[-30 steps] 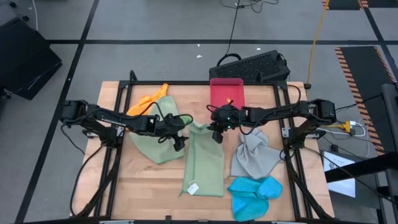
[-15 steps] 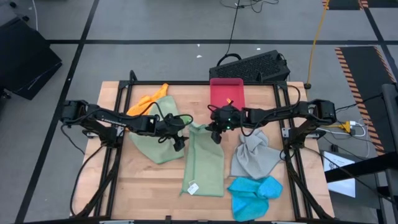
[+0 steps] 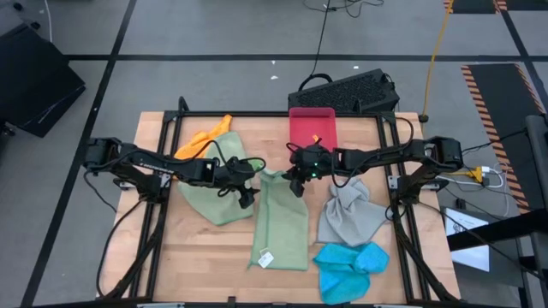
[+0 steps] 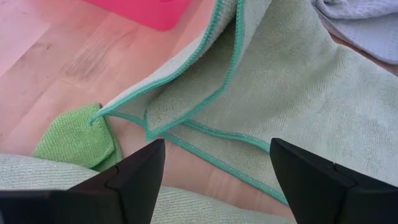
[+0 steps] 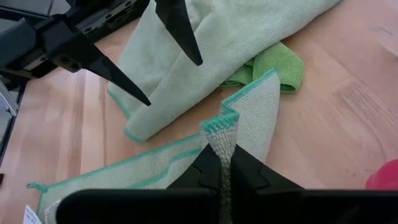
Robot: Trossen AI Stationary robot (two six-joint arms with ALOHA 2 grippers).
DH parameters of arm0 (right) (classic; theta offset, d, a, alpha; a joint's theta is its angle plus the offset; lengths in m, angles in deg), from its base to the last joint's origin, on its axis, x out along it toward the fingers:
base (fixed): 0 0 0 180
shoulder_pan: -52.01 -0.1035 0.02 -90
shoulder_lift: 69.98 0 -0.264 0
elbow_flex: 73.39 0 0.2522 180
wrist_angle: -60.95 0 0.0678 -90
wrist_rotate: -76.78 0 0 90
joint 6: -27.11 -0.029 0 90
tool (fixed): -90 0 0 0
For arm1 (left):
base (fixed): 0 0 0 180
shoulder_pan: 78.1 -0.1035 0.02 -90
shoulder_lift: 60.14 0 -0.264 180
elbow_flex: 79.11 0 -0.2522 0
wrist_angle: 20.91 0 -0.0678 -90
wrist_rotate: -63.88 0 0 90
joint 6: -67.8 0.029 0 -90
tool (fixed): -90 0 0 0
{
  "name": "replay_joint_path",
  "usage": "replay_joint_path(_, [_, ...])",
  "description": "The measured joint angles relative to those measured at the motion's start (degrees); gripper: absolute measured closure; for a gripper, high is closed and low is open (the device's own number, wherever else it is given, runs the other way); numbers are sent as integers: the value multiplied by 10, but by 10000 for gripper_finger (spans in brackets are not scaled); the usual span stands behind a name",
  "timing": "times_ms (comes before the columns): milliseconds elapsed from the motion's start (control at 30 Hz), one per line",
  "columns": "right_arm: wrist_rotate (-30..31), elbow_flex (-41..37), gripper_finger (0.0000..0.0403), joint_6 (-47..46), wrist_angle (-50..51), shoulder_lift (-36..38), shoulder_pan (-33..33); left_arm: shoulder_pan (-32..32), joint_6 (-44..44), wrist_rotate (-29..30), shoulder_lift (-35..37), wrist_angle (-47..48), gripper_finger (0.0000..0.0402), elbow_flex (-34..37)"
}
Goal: Fold microfiber towels
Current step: Fold the right light green microfiber cloth
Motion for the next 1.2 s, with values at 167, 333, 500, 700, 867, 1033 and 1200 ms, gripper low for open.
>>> replay_joint_path(167, [0, 0, 399, -12, 0, 0, -1, 0, -12, -1, 0, 0, 112, 0])
replay_joint_path(333, [0, 0, 399, -34, -9, 0, -7, 0, -9, -7, 5, 1, 112, 0])
replay_joint_path(500, [-1, 0, 399, -76, -15, 0, -8, 0, -11, -10, 6, 5, 112, -1])
replay_joint_path(700, [0, 0, 400, -106, -14, 12, -26, 0, -25, -26, 16, -12, 112, 0])
replay_joint_path(867, [7, 0, 401, -93, -13, 19, -42, 4, -26, -29, 46, -13, 112, -1])
replay_joint_path(1033, [19, 0, 402, -104, -13, 18, -51, 13, -25, -19, 73, -3, 112, -1])
replay_joint_path(1200, [39, 0, 402, -101, -11, 18, -58, 25, -25, -4, 95, 18, 112, -1])
